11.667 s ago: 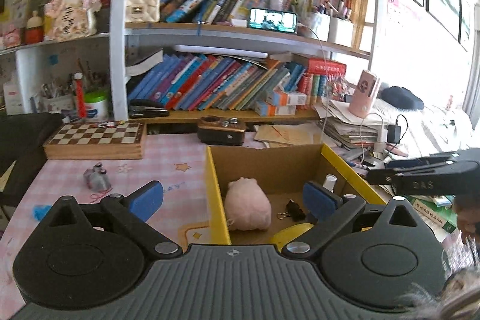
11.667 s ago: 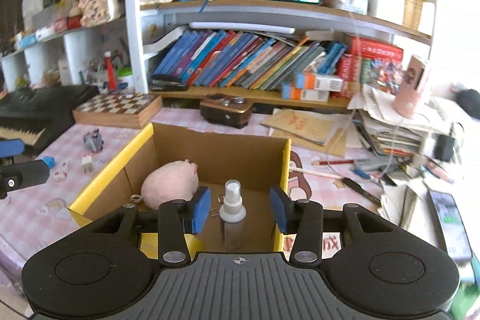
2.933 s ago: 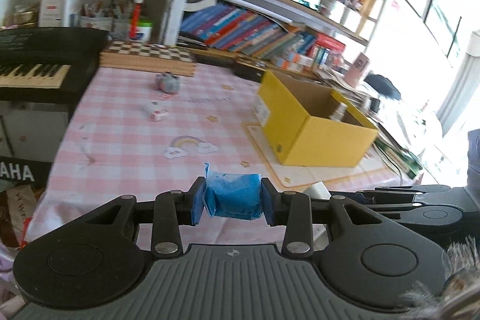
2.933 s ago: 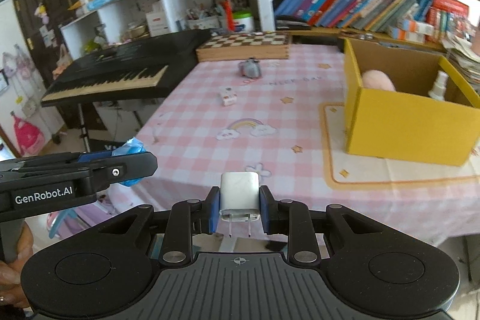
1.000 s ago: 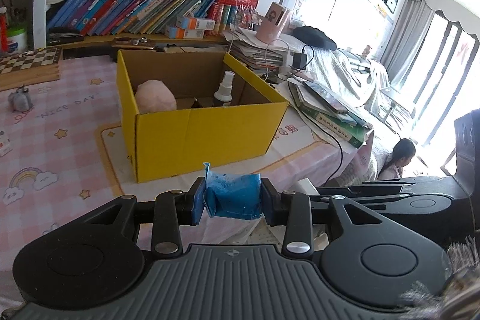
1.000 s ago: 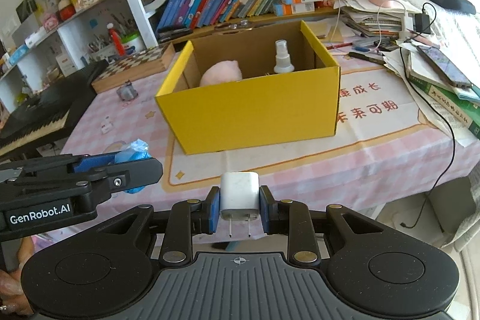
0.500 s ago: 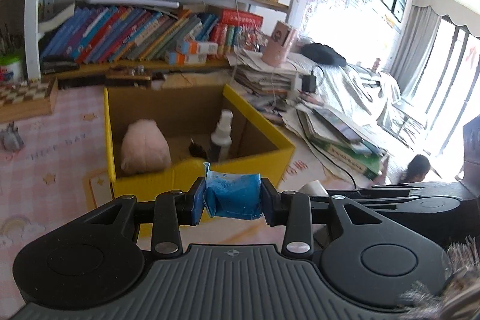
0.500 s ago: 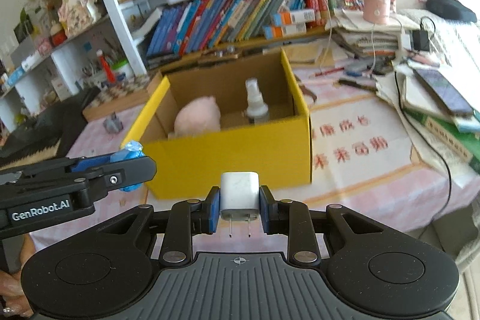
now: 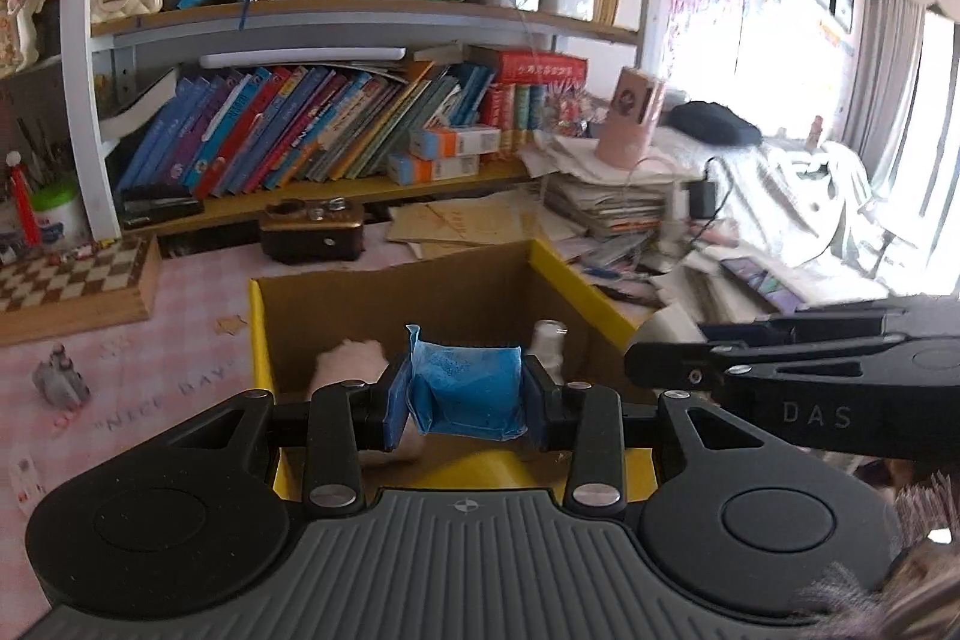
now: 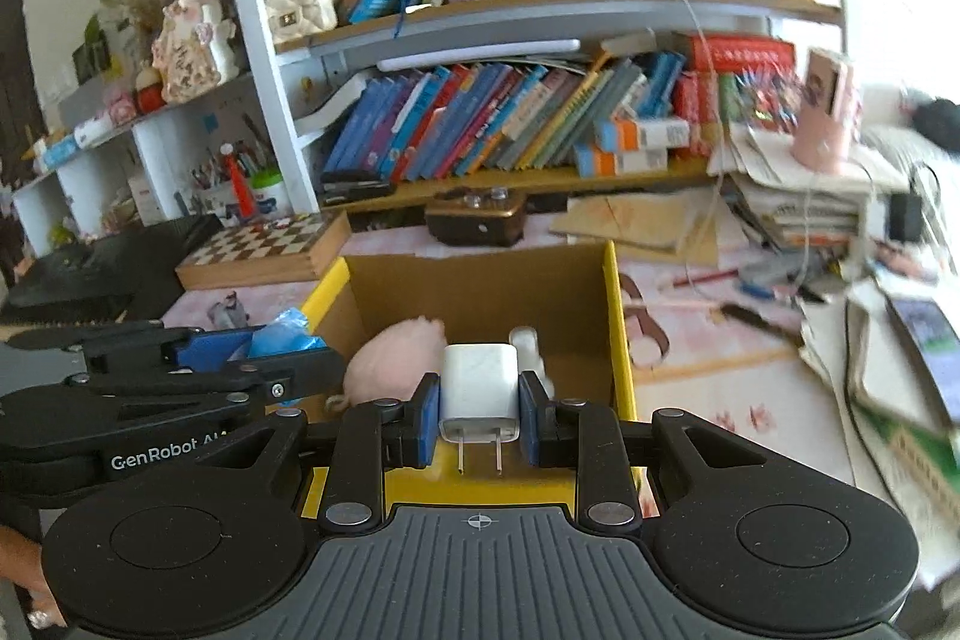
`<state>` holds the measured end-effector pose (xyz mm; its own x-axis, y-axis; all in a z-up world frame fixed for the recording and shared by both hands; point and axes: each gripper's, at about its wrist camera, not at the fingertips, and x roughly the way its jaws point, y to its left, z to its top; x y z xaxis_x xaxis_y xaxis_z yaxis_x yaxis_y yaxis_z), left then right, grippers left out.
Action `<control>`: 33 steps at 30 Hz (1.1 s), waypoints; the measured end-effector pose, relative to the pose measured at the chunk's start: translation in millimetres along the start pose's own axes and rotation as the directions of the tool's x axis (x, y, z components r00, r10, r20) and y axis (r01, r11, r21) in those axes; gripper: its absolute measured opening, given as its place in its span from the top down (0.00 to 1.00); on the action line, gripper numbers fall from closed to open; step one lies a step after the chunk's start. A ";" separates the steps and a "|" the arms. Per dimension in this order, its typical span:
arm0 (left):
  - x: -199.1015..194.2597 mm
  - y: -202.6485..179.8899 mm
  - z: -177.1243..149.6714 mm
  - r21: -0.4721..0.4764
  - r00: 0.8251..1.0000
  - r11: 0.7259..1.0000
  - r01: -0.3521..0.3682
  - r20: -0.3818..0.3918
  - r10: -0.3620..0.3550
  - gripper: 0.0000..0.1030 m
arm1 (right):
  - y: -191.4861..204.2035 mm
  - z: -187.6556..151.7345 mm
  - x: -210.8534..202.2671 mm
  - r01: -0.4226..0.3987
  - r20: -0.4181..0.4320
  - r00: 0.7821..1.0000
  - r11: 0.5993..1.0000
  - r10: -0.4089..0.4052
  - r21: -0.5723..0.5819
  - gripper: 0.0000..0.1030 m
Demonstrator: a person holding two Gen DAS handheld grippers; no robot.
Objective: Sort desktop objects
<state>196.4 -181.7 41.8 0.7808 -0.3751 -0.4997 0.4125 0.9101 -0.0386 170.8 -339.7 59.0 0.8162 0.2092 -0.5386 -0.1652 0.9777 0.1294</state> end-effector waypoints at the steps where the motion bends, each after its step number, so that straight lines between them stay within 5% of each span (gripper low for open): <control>1: 5.6 1.5 2.0 0.019 1.000 1.000 -0.011 -0.005 0.011 0.66 | 0.5 2.1 6.8 0.000 -0.003 1.000 1.000 0.000 -0.019 0.75; 6: 38.0 12.2 9.0 0.084 0.996 0.994 -0.071 -0.041 0.074 0.66 | 1.4 6.2 40.3 -0.008 -0.053 0.999 0.993 0.001 -0.117 0.75; 18: 83.7 16.4 -20.6 0.144 0.976 0.986 -0.080 -0.188 0.106 0.66 | 7.4 -14.2 98.4 -0.053 -0.215 0.977 0.956 -0.011 -0.289 0.75; 27: 91.3 10.7 -20.4 0.199 0.972 0.977 -0.074 -0.204 0.115 0.65 | -1.5 -12.2 126.5 -0.139 -0.349 0.936 0.961 0.049 -0.238 0.75; 33: 93.2 9.2 -20.3 0.199 0.972 0.977 -0.079 -0.200 0.120 0.61 | -1.8 -12.2 127.1 -0.144 -0.367 0.929 0.962 0.050 -0.232 0.75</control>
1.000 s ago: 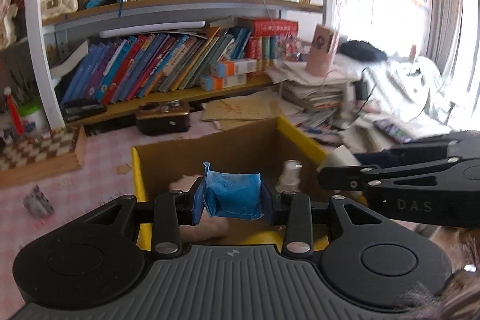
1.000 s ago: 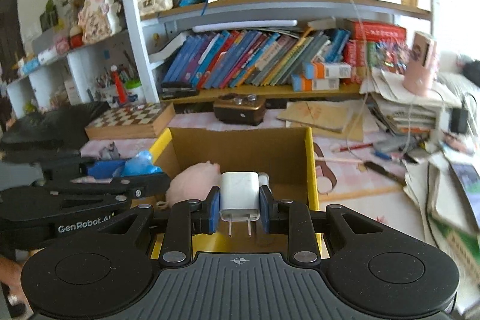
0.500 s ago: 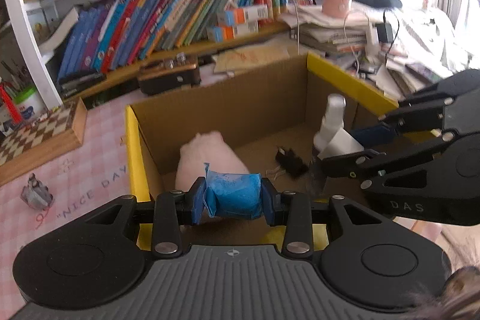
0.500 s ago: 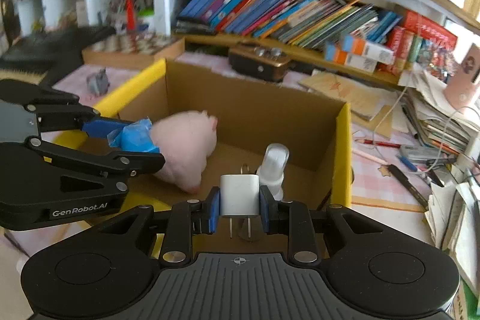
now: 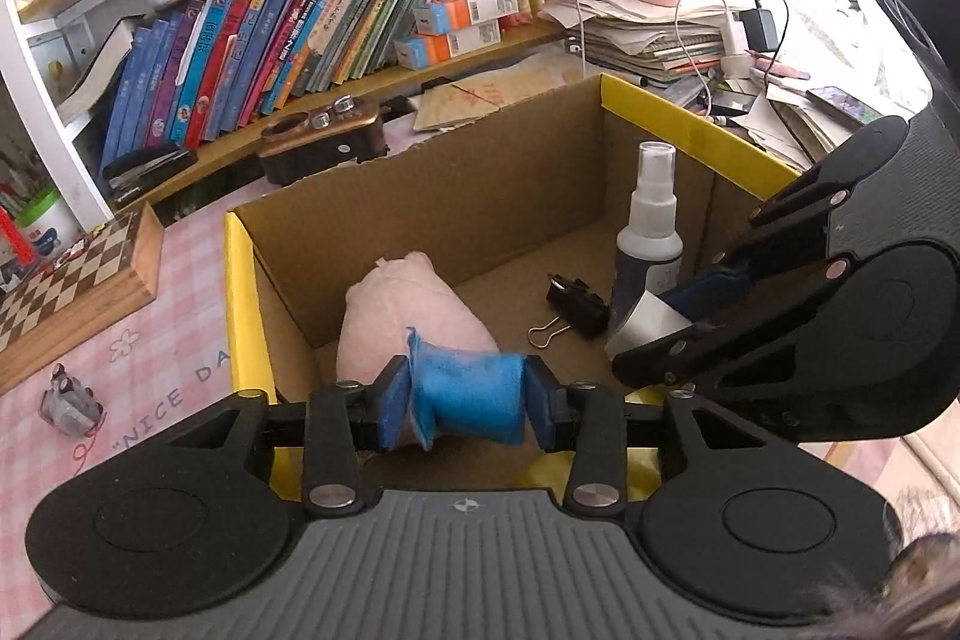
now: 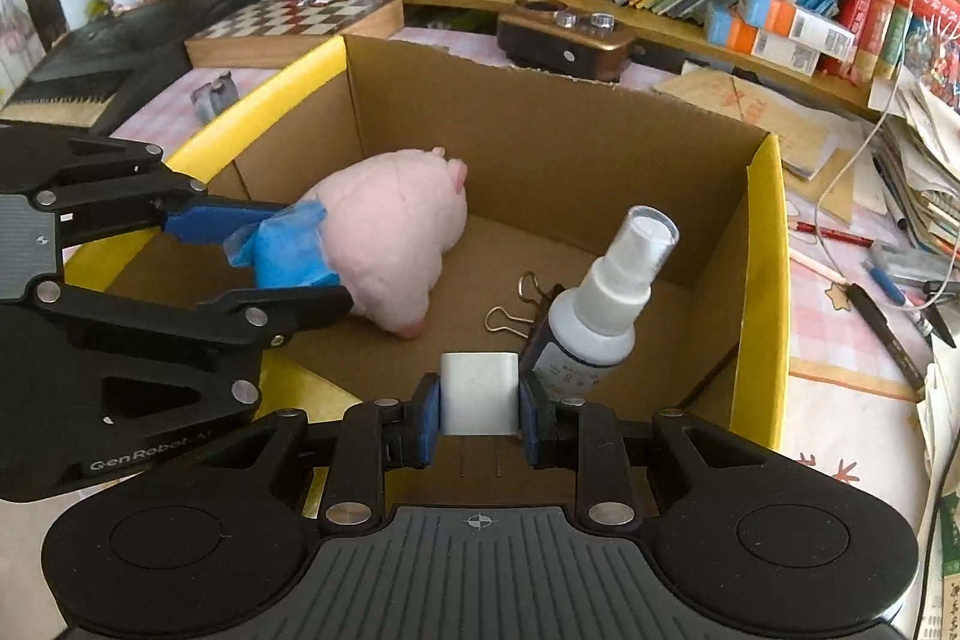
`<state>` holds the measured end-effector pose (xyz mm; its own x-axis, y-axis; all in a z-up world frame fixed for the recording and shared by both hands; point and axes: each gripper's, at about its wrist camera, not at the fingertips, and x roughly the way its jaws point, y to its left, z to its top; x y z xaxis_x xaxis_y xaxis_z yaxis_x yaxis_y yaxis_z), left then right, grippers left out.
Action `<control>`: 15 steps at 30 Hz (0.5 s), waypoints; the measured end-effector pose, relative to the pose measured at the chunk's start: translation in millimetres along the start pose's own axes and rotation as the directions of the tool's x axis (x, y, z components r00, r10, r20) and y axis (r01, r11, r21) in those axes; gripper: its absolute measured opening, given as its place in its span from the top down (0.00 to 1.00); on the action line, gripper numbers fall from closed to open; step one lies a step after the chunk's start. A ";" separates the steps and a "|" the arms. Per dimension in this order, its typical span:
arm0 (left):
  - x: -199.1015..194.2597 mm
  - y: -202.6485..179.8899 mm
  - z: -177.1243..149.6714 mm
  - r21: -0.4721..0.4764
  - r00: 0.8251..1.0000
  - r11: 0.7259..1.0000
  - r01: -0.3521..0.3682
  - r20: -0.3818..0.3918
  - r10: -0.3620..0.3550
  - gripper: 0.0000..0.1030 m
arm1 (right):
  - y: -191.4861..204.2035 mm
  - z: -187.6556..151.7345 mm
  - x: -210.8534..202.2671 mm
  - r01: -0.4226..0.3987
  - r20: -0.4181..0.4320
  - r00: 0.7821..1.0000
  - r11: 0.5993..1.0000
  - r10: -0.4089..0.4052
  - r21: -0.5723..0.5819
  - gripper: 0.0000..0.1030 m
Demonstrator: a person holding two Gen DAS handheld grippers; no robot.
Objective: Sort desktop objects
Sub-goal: 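Open the left tool to drop the blue packet while the right tool releases the plug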
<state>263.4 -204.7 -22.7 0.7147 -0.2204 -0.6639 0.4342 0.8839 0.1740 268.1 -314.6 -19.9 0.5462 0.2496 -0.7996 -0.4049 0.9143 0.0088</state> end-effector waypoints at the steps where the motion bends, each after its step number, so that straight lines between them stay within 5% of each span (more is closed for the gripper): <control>1: -0.6 -0.4 -0.6 -0.005 1.000 1.000 -0.018 0.007 0.018 0.56 | 0.7 0.6 -0.4 0.007 0.005 1.000 1.000 -0.007 -0.002 0.74; 8: -19.0 7.2 -6.4 -0.071 0.995 0.996 -0.058 0.081 0.064 0.27 | -0.2 -1.9 -13.5 0.011 0.059 0.998 1.000 -0.012 0.012 0.72; 15: -53.8 1.9 -7.1 -0.097 0.985 0.993 -0.062 0.156 0.076 0.12 | 2.0 -10.5 -51.8 0.035 0.198 0.979 0.995 -0.053 0.090 0.72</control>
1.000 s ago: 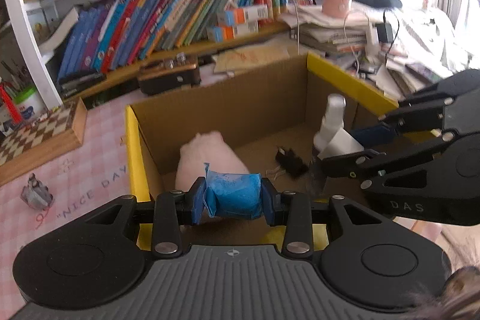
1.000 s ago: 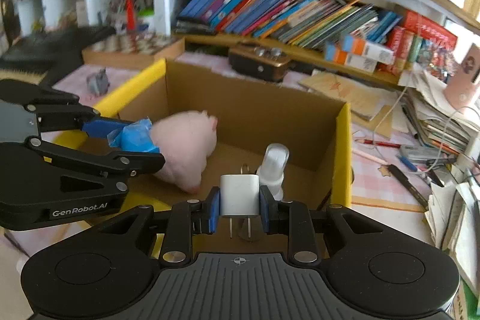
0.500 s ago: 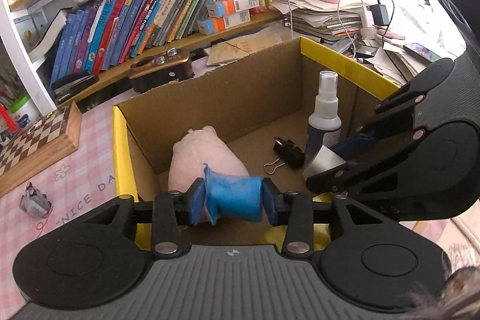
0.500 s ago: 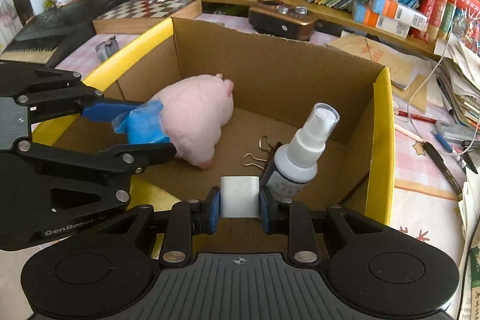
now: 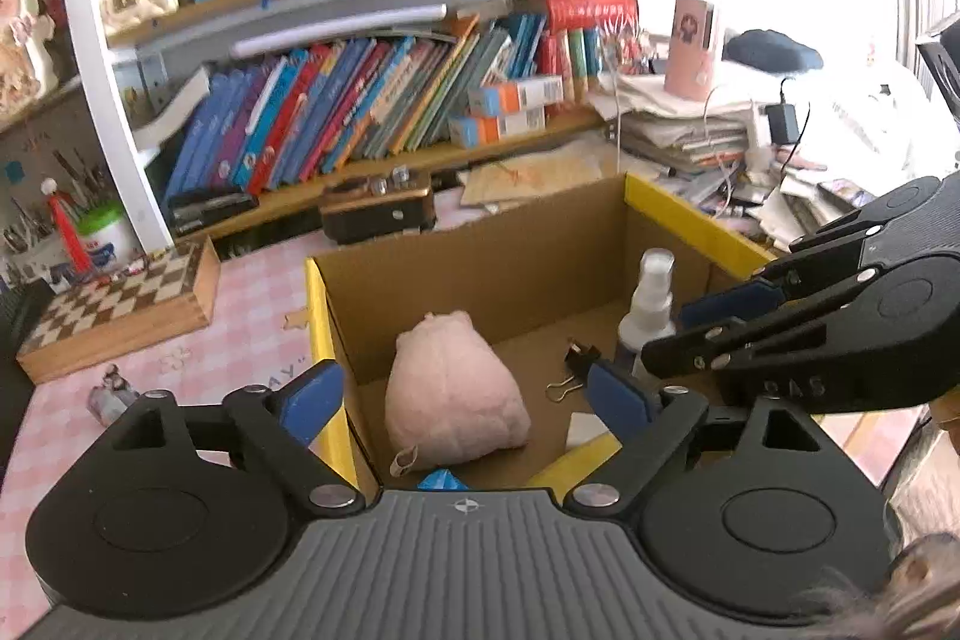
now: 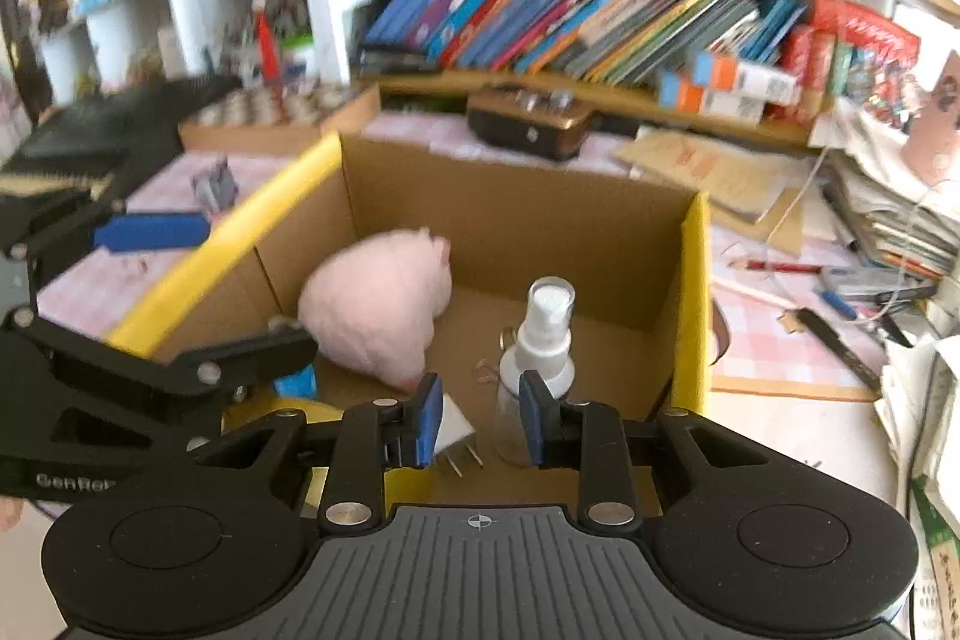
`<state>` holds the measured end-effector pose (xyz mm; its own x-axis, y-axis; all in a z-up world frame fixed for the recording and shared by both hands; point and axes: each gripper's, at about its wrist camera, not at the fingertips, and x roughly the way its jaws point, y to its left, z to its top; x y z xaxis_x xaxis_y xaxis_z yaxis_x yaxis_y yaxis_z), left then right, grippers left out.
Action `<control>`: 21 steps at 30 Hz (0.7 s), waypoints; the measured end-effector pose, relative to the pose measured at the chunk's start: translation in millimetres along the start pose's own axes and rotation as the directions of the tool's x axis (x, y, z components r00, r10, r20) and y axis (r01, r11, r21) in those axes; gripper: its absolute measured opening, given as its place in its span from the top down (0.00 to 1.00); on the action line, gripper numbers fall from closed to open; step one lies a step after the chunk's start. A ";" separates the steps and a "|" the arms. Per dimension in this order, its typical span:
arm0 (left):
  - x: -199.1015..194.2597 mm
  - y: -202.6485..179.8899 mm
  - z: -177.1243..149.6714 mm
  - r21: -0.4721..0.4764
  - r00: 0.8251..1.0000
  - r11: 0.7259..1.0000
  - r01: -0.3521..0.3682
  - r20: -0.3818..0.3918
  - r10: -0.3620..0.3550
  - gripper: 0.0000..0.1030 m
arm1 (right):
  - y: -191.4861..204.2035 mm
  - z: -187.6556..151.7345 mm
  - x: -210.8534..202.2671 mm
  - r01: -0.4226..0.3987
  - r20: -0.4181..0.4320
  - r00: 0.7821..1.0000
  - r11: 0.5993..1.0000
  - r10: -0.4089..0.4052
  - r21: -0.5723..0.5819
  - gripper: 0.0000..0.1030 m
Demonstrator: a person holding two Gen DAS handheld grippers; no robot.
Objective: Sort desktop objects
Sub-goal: 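Open the left tool to drop the blue packet while the right tool releases the plug, then withdraw both open tools up and away from the yellow box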
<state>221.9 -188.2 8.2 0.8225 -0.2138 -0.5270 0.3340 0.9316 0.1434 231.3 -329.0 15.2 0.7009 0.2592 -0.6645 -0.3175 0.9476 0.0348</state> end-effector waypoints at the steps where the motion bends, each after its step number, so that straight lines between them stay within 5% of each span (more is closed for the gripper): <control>1: -5.8 -1.3 0.5 -0.001 1.000 1.000 -0.006 0.010 0.006 0.10 | 0.6 -0.5 -6.2 0.007 0.021 1.000 1.000 -0.007 0.009 0.72; 11: -53.7 -4.7 -3.0 -0.112 0.995 0.992 -0.063 0.072 0.072 0.02 | 1.2 -12.2 -56.0 0.073 0.161 0.982 0.989 -0.094 0.132 0.50; 21: -84.8 7.5 -22.5 -0.201 0.993 0.976 -0.081 0.065 0.096 0.00 | 11.7 -43.1 -84.0 0.164 0.179 0.964 0.971 -0.195 0.171 0.39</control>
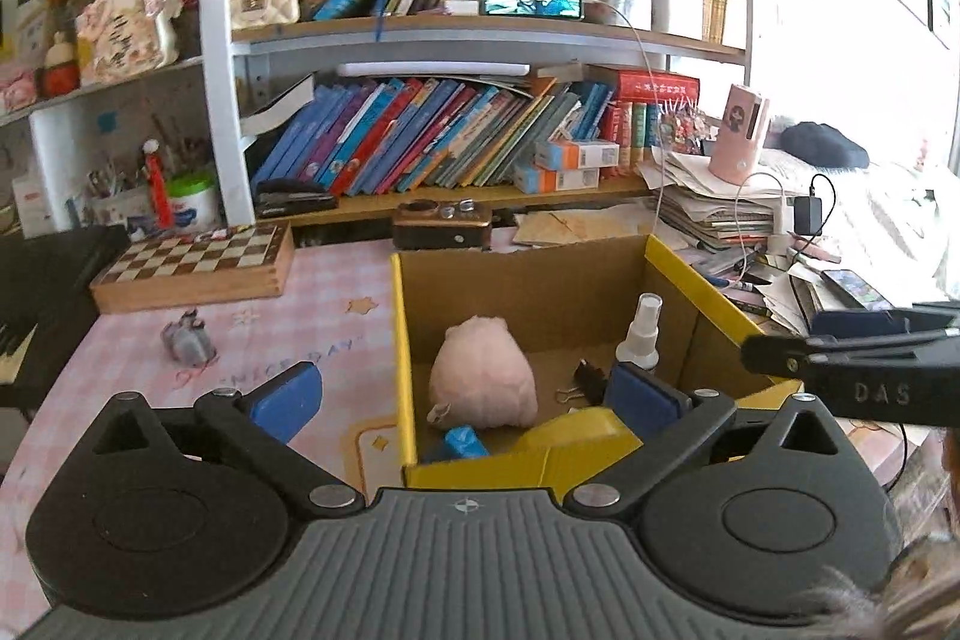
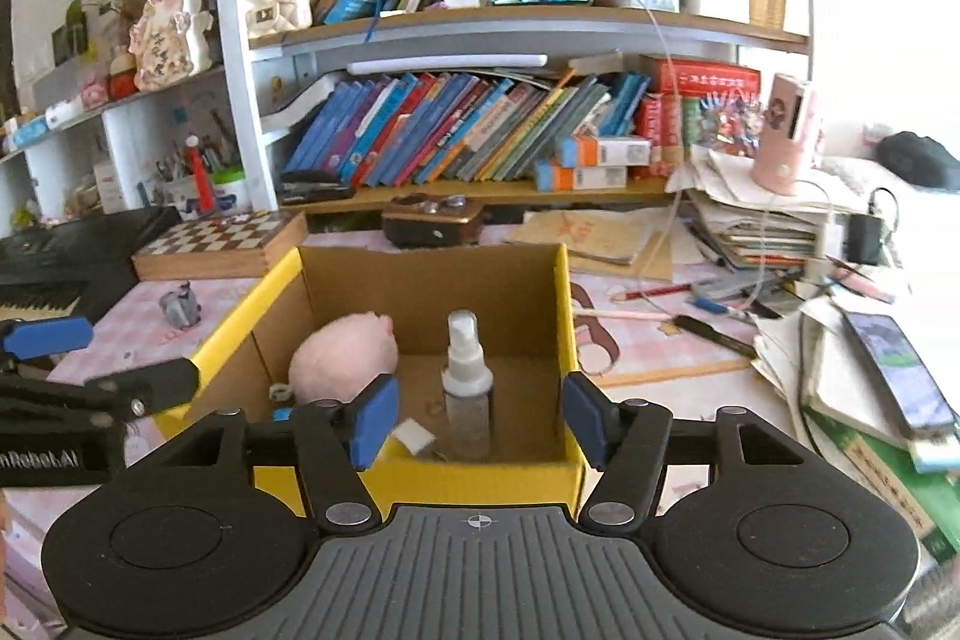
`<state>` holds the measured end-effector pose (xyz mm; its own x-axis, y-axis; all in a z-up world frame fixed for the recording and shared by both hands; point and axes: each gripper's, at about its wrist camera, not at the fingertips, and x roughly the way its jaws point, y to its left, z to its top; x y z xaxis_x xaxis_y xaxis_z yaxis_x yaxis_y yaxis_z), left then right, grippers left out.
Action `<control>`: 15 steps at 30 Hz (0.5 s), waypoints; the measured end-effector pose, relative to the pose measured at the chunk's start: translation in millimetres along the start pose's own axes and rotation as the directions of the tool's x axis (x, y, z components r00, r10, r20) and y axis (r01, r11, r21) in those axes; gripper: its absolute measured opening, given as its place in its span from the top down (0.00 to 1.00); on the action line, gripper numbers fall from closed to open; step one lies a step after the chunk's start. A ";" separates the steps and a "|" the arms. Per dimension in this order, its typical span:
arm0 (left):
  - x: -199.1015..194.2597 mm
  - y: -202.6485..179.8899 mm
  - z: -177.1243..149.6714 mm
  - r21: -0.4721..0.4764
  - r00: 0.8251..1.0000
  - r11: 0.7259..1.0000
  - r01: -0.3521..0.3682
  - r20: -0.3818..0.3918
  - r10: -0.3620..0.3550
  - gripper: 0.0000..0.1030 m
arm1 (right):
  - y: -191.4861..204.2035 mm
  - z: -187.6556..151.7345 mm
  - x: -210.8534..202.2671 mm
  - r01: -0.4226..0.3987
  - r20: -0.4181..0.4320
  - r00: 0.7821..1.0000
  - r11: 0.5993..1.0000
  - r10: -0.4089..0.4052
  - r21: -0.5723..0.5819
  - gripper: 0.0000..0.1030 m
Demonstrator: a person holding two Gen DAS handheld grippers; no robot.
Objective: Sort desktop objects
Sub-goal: 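Withdraw both open tools up and away from the yellow box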
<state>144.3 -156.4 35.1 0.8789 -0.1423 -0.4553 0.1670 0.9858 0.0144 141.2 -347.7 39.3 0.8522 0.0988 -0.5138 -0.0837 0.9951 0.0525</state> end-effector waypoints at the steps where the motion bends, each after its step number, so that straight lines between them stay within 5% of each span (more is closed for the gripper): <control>1: -2.4 1.7 -1.6 -0.003 1.000 1.000 0.002 0.000 -0.002 0.00 | 2.0 -3.4 -2.5 0.007 -0.005 1.000 1.000 -0.007 -0.002 0.38; 7: -19.0 15.1 -15.5 0.004 1.000 1.000 0.024 -0.011 -0.024 0.00 | 18.0 -22.9 -19.3 0.057 -0.026 0.998 0.998 -0.057 0.007 0.35; 15: -35.4 38.9 -42.9 0.029 0.997 0.998 0.047 -0.063 -0.045 0.00 | 56.2 -55.6 -36.1 0.129 -0.066 0.989 0.992 -0.129 -0.001 0.18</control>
<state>100.5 -109.2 13.7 0.8406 -0.1802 -0.5109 0.2207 0.9752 0.0191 77.0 -295.3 13.1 0.8201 -0.0306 -0.5715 0.0268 0.9995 -0.0150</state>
